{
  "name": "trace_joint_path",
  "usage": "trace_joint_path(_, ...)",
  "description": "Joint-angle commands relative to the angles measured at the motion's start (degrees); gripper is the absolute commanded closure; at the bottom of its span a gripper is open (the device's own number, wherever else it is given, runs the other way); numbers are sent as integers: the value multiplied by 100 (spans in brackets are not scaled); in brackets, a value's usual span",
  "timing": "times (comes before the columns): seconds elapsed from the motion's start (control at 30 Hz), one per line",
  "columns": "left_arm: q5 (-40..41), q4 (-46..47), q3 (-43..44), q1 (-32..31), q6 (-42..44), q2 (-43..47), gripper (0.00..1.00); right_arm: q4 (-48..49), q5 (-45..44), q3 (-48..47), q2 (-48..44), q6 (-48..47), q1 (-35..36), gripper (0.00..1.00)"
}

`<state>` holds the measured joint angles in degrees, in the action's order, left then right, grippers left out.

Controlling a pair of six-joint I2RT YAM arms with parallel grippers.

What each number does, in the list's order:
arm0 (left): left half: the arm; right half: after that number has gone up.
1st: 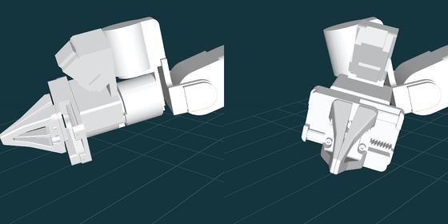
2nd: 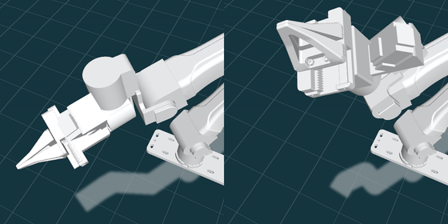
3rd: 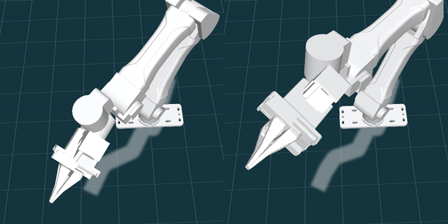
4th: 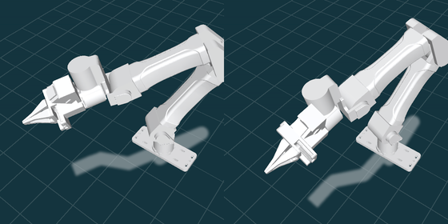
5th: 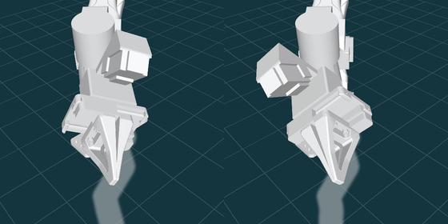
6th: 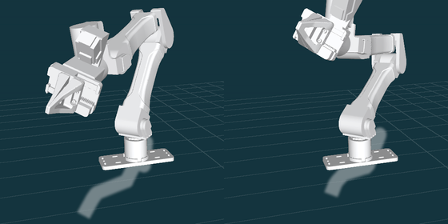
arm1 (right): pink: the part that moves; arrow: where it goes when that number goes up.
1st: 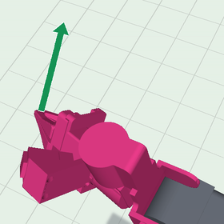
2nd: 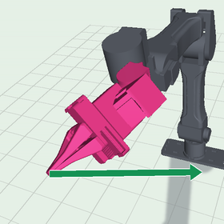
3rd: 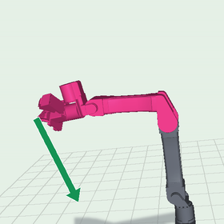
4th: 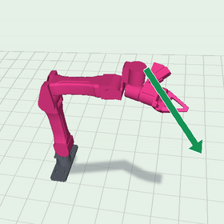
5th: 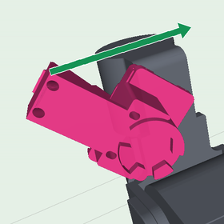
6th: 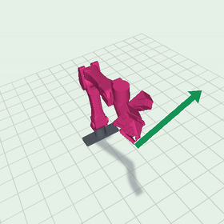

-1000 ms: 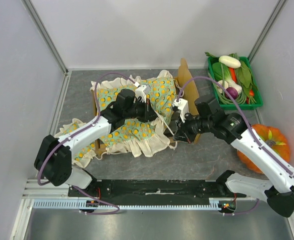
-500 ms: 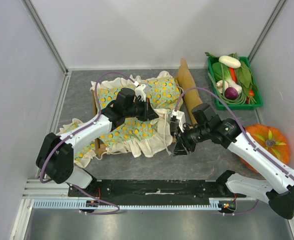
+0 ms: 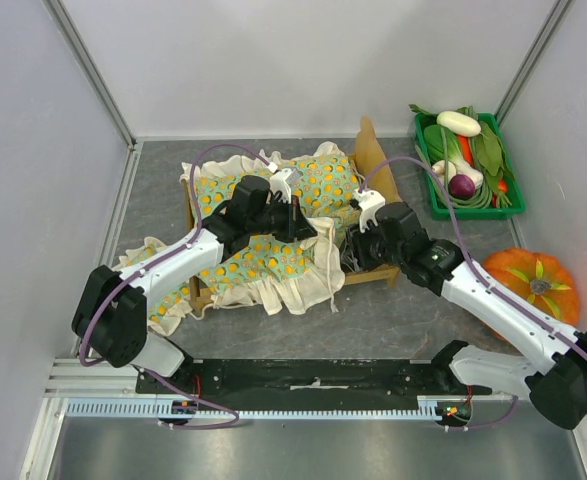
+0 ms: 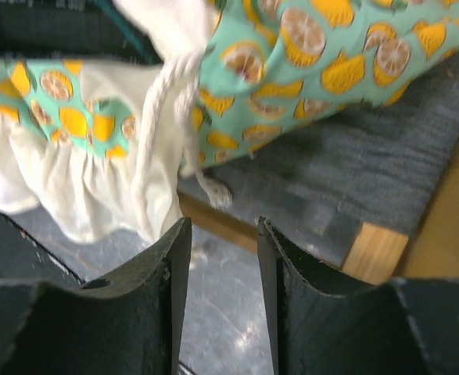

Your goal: Set up the pet bed

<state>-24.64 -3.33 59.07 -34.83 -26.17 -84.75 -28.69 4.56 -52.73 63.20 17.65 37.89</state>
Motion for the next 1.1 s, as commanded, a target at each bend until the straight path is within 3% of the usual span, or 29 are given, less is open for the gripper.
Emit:
trace_joint_path(0.0, -216, 96, 184, 11, 227, -24, 98, 1680, 27, 105, 262, 511, -80, 53)
trace_joint_path(0.1, -208, 87, 193, 11, 227, -24, 98, 2321, 493, 254, 438, 731, -71, 49)
trace_joint_path(0.43, -225, 105, 210, 11, 200, -33, 98, 3220, 362, 658, 817, 1074, -71, 49)
trace_joint_path(0.47, -242, 105, 202, 11, 200, -24, 98, 3290, 336, 694, 843, 1074, -80, 56)
trace_joint_path(0.5, -260, 87, 202, 11, 209, -15, 98, 3299, 327, 703, 904, 1022, -80, 73)
trace_joint_path(0.6, -348, 78, 210, 11, 236, 2, 98, 3063, 257, 633, 809, 811, -89, 91)
trace_joint_path(0.7, -655, 79, 315, 11, 288, -33, 98, 2422, -102, 440, 572, 373, -80, 94)
trace_joint_path(0.93, -1271, 87, 623, -33, 332, -244, 67, 420, -1332, -552, 456, -717, -80, 98)
trace_joint_path(1.07, -1350, 35, 676, -33, 358, -165, 56, -127, -1756, -730, 448, -1061, -80, 98)
